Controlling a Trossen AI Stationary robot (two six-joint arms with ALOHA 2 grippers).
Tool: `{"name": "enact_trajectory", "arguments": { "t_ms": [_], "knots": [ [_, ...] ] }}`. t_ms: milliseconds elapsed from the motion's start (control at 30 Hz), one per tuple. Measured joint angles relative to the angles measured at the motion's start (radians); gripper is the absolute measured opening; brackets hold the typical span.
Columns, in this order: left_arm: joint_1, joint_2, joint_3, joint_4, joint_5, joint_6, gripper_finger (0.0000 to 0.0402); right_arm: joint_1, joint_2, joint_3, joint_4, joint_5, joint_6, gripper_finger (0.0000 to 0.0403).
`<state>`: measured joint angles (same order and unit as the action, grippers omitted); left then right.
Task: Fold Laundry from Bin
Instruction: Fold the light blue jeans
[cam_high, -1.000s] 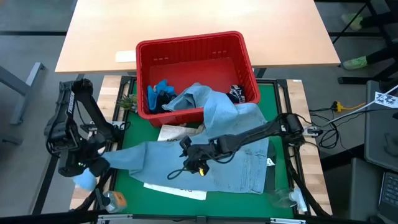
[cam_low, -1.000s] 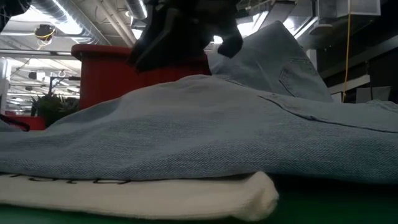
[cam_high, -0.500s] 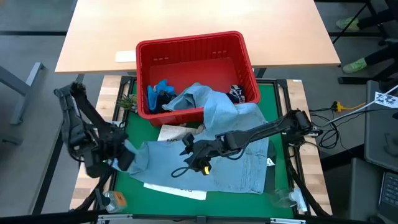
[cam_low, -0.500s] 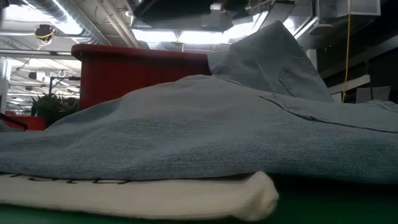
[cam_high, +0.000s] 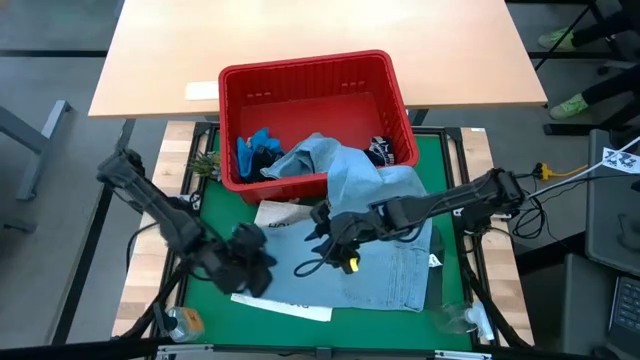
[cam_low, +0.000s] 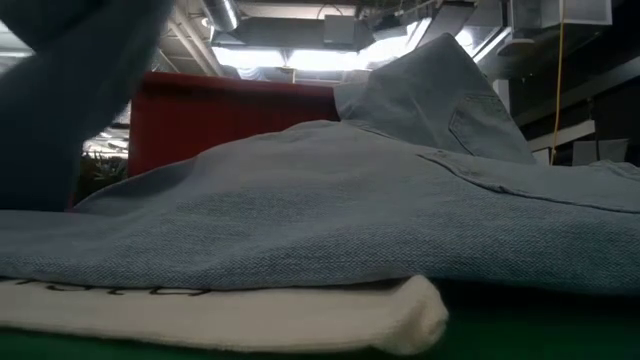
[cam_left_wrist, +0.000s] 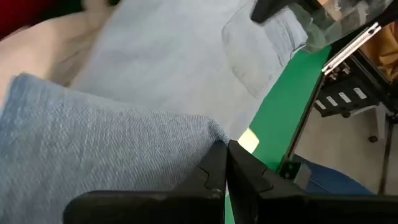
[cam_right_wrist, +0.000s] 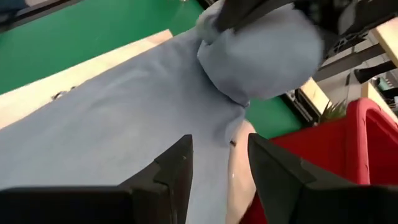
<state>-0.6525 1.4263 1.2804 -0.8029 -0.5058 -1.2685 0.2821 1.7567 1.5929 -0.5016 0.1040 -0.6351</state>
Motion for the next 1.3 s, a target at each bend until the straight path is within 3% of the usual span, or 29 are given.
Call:
{"name": "enact_trajectory", "arguments": {
  "t_ms": [200,367,500,633,733,867,1133,1300],
  "knots": [
    [0.061,0.144,0.0,0.133,0.063,0.186,0.0,0.0,-0.039,0.0,-0.088,0.0,0.002,0.0154],
    [0.095,0.253,0.0,0.204,0.213,0.302,0.0007,0.0,-0.039,0.0,-0.126,-0.011,0.002,0.0154],
    [0.118,0.324,0.0,0.258,0.32,0.375,0.0043,0.0,-0.039,0.0,-0.146,-0.018,0.002,0.0154],
    [0.135,0.37,0.0,0.313,0.343,0.43,0.0085,0.0,-0.043,0.0,-0.147,-0.018,0.002,0.0154],
    [0.157,0.37,0.0,0.348,0.35,0.468,0.0101,0.0,-0.044,0.0,-0.147,-0.018,0.002,0.0154],
    [0.181,0.336,0.003,0.341,0.435,0.517,0.0102,0.0,-0.044,0.0,-0.147,-0.022,0.002,0.0154],
    [0.175,0.232,0.008,0.264,0.696,0.515,0.0096,0.0,-0.039,0.0,-0.131,-0.203,0.003,0.0154],
    [0.117,0.201,0.008,0.089,0.665,0.513,0.0096,0.001,-0.006,0.0,-0.109,-0.23,0.004,0.0154]
  ]
}}
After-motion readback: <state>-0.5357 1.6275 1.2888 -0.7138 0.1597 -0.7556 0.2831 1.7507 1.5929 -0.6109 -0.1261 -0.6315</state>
